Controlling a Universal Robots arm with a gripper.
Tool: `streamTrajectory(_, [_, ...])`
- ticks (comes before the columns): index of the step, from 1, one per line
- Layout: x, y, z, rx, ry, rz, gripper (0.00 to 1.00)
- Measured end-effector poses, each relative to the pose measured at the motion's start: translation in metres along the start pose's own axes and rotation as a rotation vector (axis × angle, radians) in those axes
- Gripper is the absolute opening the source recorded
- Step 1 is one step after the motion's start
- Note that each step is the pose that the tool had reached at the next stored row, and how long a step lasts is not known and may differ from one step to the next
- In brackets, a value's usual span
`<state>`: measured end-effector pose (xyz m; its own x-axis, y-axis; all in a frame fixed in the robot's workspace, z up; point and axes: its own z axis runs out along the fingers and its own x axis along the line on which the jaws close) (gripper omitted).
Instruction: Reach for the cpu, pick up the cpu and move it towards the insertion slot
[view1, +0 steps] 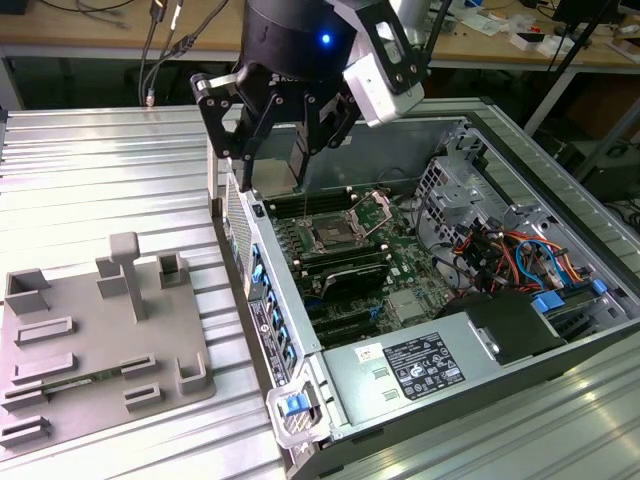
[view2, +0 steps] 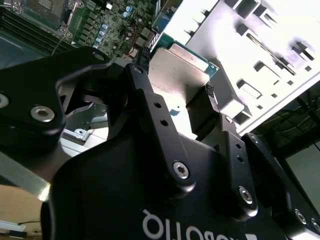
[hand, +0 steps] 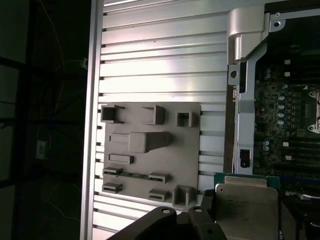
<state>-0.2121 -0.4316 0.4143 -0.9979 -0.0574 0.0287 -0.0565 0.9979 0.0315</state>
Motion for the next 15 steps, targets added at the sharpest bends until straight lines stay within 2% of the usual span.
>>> streamTrajectory(11, [-0.011,-0.0005,0.001,0.0,0.0001,0.0,0.55])
streamTrajectory(15, [-0.0178,-0.0009,0.0017,0.0,0.0,0.0,0.55])
